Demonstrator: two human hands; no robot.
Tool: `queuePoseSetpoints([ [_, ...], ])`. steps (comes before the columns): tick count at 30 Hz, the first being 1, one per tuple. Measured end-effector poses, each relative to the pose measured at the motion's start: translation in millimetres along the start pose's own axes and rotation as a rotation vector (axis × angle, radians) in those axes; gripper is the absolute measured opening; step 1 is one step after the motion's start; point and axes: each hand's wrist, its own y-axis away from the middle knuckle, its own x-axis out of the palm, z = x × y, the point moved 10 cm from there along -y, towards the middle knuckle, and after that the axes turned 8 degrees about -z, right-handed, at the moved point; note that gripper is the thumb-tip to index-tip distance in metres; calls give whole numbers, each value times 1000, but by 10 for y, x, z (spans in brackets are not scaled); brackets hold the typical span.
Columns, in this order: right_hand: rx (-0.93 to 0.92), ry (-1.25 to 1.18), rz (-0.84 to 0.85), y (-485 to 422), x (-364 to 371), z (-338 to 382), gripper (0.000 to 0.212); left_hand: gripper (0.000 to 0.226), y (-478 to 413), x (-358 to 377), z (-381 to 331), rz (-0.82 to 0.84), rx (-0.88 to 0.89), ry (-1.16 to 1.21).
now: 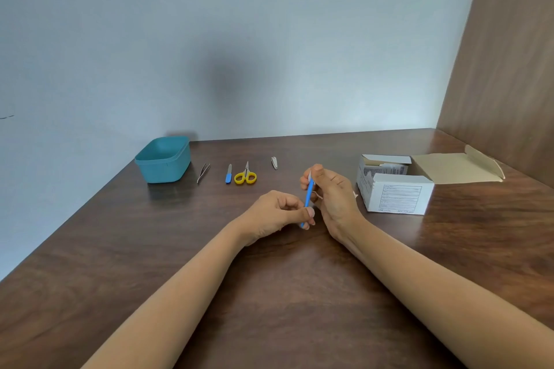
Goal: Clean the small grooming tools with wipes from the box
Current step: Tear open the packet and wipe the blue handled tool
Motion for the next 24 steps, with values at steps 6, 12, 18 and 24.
queuePoseSetpoints([
  [6, 64, -132, -74, -110, -73, -75, 9, 22, -63, -7, -37, -7, 19, -41],
  [12, 9, -50, -25, -134, -45, -43, 27, 23, -58, -32, -29, -22, 68, -24],
  [18, 13, -30, 73, -102, 20, -25, 24, 24, -60, -61, -16, -43, 87, 0],
  [24, 49, -15, 69, -57, 3, -69, 16, 22, -59, -85, -49, -66, 100, 40],
])
